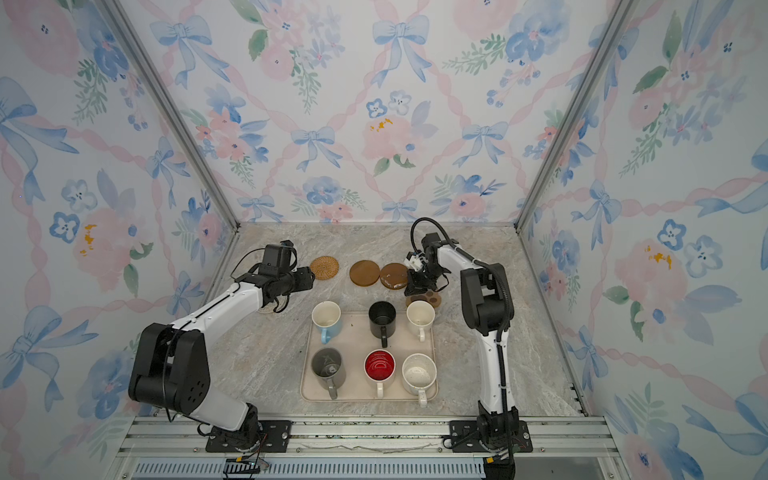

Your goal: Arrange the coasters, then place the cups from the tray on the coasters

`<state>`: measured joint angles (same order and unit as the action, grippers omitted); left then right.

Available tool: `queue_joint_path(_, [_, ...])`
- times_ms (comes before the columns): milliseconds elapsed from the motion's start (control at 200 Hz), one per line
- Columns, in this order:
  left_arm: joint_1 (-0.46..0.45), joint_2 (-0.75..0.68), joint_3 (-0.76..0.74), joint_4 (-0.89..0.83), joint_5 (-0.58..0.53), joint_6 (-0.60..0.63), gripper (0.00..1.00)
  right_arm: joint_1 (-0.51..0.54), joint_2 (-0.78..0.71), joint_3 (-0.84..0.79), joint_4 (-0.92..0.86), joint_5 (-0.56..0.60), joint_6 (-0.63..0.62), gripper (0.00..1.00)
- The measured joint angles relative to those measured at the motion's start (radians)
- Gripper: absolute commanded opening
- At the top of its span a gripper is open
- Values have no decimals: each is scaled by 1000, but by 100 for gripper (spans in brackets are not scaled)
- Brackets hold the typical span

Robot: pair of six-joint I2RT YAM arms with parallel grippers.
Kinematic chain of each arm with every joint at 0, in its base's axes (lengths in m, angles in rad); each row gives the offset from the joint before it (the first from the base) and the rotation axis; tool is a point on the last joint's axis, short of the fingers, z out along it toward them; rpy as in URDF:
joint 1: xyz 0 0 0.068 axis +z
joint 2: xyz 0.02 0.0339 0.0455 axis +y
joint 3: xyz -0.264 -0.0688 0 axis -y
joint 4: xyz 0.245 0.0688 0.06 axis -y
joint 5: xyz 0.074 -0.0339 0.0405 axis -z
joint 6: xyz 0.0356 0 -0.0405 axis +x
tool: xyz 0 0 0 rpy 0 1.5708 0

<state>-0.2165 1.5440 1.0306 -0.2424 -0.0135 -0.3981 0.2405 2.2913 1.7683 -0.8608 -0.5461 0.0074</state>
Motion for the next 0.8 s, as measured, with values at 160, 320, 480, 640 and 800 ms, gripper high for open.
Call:
queue_joint_path(160, [0,0,0,0,0,0,57,-12,0,-2,-1,0,0,0])
queue_joint_path(320, [0,0,0,0,0,0,57,-19,-1,-5,-1,0,0,0])
queue_joint_path(480, [0,0,0,0,0,0,57,-37,-8,-18,0,0,1,0])
queue_joint_path(640, [0,0,0,0,0,0,57,-55,-22,-39,16,-5,15,0])
queue_joint_path(800, [0,0,0,0,0,0,57,-79,-60,-89,98,-43,78,0])
